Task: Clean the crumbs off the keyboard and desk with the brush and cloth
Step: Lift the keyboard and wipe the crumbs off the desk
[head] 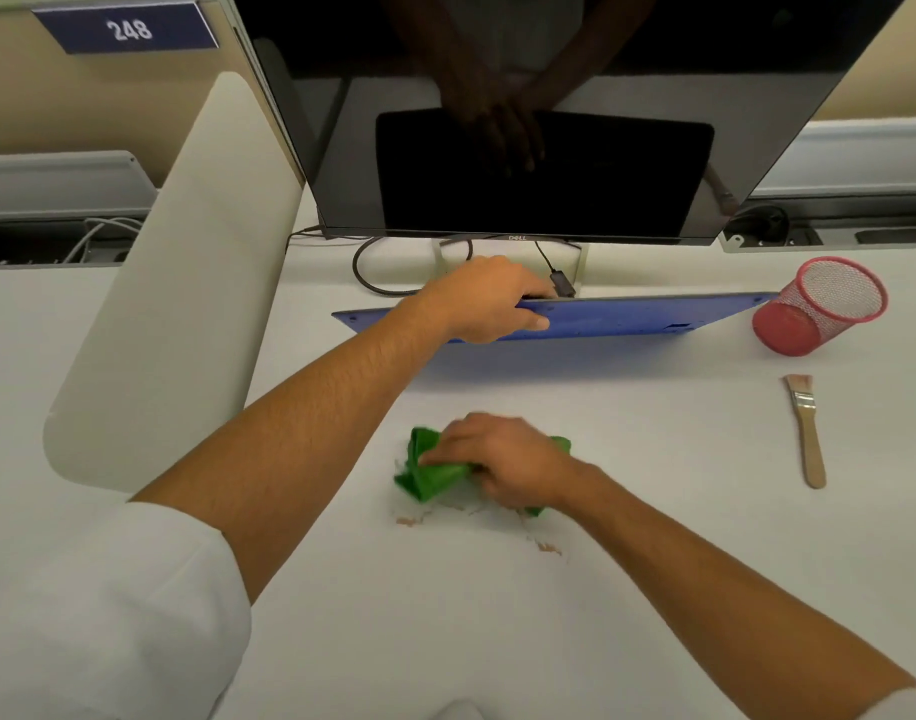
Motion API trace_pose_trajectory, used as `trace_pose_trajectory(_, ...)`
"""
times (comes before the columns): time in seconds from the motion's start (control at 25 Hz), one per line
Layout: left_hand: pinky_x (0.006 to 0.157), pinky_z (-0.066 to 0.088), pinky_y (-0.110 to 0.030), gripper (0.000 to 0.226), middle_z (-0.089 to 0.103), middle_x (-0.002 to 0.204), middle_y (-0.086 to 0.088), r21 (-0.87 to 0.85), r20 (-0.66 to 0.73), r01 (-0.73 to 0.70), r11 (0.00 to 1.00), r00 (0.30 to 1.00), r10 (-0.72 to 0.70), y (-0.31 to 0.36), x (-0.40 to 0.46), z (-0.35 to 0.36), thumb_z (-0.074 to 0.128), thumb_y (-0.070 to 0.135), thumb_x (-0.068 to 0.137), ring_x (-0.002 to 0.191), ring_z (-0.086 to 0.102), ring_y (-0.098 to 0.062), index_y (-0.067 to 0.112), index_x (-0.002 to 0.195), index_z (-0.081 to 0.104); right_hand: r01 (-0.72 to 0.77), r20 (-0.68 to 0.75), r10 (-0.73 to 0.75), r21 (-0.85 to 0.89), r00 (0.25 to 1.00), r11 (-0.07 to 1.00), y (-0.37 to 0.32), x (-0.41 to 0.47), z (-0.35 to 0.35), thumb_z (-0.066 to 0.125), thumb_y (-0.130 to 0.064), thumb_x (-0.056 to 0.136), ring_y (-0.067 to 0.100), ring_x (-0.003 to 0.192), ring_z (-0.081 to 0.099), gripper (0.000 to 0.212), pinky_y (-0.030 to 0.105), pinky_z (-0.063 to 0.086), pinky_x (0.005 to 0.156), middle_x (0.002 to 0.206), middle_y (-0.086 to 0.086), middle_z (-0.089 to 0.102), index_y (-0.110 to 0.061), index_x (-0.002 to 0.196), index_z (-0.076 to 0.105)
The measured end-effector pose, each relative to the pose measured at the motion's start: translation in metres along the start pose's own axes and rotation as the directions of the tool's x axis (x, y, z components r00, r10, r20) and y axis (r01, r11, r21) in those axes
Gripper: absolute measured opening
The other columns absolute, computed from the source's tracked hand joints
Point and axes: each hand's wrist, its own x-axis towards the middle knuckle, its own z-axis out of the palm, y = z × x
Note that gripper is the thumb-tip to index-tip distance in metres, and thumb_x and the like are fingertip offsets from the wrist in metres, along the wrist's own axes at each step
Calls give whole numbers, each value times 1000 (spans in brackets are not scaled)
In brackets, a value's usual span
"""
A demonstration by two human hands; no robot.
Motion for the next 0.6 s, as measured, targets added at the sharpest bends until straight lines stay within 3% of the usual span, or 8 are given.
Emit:
trace_pose_trajectory(0.08, 87, 48, -36, 37, 66, 121, 5, 25, -29, -21, 999, 999, 21, 3, -10, 10, 58, 43, 95, 105, 59, -19, 30, 130, 61, -52, -225, 26, -109, 974, 993, 17, -11, -16, 66, 5, 74, 26, 97, 63, 55, 34, 49, 69, 114, 1, 69, -22, 121, 71)
trace_pose_trajectory(0.16, 84, 45, -35, 39, 64, 120, 6, 50, -51, -21, 999, 998, 24, 6, -19, 22, 59, 45, 94, 106, 58, -19, 32, 131, 59, -147, -309, 82, -191, 948, 971, 34, -26, -16, 67, 3, 75, 31, 95, 64, 53, 35, 49, 63, 112, 3, 70, -22, 122, 72)
trace_pose_trajectory(0.28, 86, 44, -35, 43, 62, 123, 7, 31, -78, -5, 1000, 997, 7, 11, -26, 37, 59, 46, 94, 111, 56, -20, 33, 135, 56, -216, -271, 153, -219, 950, 952, 35, -44, 5, 65, -1, 82, 32, 101, 64, 50, 39, 52, 73, 118, 5, 68, -22, 127, 68)
trace_pose_trajectory(0.44, 99, 42, -41, 53, 56, 136, 7, -18, -79, 19, 1000, 997, -20, 12, -35, 55, 60, 47, 94, 123, 49, -20, 30, 142, 49, -137, -260, 78, -216, 962, 967, 14, -55, 33, 58, -12, 78, 26, 93, 66, 47, 37, 57, 71, 113, 0, 68, -22, 122, 70)
trace_pose_trajectory(0.6, 108, 32, -38, 57, 49, 142, 1, -32, -69, -18, 999, 997, 15, 16, -41, 77, 62, 42, 93, 126, 40, -22, 23, 145, 46, -90, -229, 40, -211, 973, 973, 5, -71, 42, 57, -8, 76, 25, 93, 65, 52, 37, 59, 72, 113, -2, 68, -22, 124, 69)
